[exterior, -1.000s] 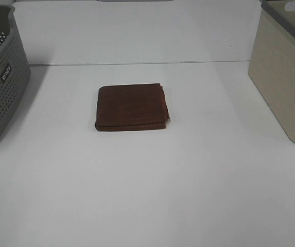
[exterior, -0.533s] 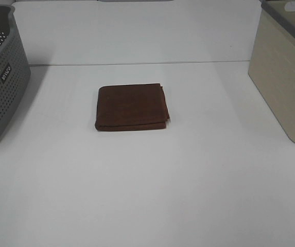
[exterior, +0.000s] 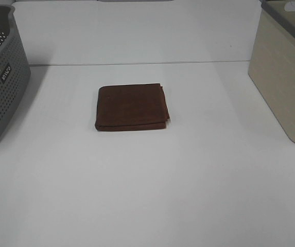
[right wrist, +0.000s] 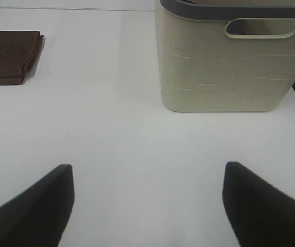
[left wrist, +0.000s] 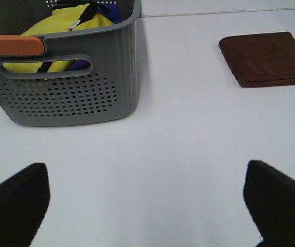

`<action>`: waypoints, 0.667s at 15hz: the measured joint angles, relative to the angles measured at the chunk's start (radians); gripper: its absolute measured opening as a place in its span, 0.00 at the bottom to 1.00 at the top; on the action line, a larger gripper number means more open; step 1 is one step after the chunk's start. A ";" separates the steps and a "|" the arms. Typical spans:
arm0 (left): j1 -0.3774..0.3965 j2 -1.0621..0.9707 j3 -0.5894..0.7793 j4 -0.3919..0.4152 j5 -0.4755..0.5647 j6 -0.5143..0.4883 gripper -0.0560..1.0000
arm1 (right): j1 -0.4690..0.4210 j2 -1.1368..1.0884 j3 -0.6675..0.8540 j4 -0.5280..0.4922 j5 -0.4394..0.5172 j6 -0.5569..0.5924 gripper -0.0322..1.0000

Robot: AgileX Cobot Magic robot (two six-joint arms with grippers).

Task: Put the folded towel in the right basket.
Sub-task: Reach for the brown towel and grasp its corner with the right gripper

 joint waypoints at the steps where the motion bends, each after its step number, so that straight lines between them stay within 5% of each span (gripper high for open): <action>1: 0.000 0.000 0.000 0.000 0.000 0.000 0.97 | 0.000 0.000 0.000 0.000 0.000 0.000 0.76; 10: 0.000 0.000 0.000 0.000 0.000 0.000 0.97 | 0.000 0.000 0.000 0.000 0.000 0.000 0.76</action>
